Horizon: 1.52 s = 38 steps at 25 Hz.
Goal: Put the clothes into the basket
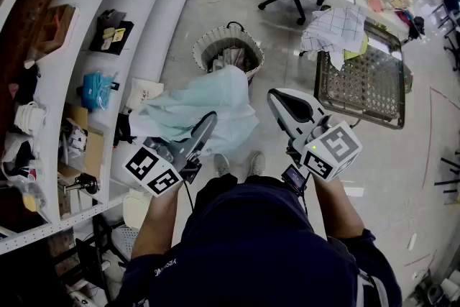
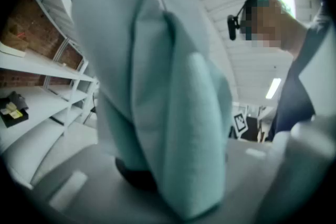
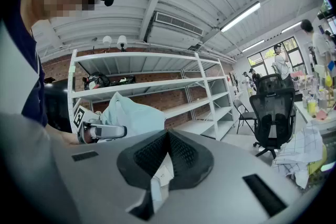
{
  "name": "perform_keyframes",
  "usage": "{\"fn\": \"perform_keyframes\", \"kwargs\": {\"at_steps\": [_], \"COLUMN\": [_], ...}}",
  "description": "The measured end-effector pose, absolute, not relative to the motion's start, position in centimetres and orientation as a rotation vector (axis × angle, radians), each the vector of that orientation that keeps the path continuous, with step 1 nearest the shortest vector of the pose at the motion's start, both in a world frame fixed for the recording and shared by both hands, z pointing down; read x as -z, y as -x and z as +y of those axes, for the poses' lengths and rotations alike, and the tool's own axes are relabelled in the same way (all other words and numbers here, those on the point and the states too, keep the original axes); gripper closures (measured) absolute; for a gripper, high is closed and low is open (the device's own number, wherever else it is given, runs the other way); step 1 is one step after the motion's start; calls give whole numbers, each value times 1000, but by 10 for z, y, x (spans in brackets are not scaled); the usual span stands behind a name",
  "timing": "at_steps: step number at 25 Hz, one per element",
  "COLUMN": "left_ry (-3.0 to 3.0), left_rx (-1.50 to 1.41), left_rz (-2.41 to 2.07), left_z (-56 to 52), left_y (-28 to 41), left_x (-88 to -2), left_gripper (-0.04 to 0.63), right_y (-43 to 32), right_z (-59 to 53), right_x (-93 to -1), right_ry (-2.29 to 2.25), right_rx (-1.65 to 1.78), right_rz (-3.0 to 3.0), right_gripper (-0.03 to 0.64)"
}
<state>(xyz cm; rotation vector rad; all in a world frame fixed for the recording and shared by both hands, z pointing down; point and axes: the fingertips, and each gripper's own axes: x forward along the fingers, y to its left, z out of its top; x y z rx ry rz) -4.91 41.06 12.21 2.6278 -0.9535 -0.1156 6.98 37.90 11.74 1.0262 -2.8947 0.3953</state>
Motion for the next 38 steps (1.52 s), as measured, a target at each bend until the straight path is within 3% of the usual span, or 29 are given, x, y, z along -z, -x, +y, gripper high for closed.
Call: {"fn": "perform_keyframes", "kwargs": {"at_steps": [24, 38], "left_ry": [-2592, -2538], "left_rx": [128, 152], "left_rz": [-1038, -1106], "left_z": [413, 400], "left_y": [20, 42], "left_x": [-129, -136], "left_gripper": [486, 486], "right_y": [-105, -107], "right_z": [375, 361], "right_x": [-132, -136], "right_ry": [-965, -943], "right_rx": [-488, -519], "right_rz": [-2917, -2923], "right_gripper": [609, 609]}}
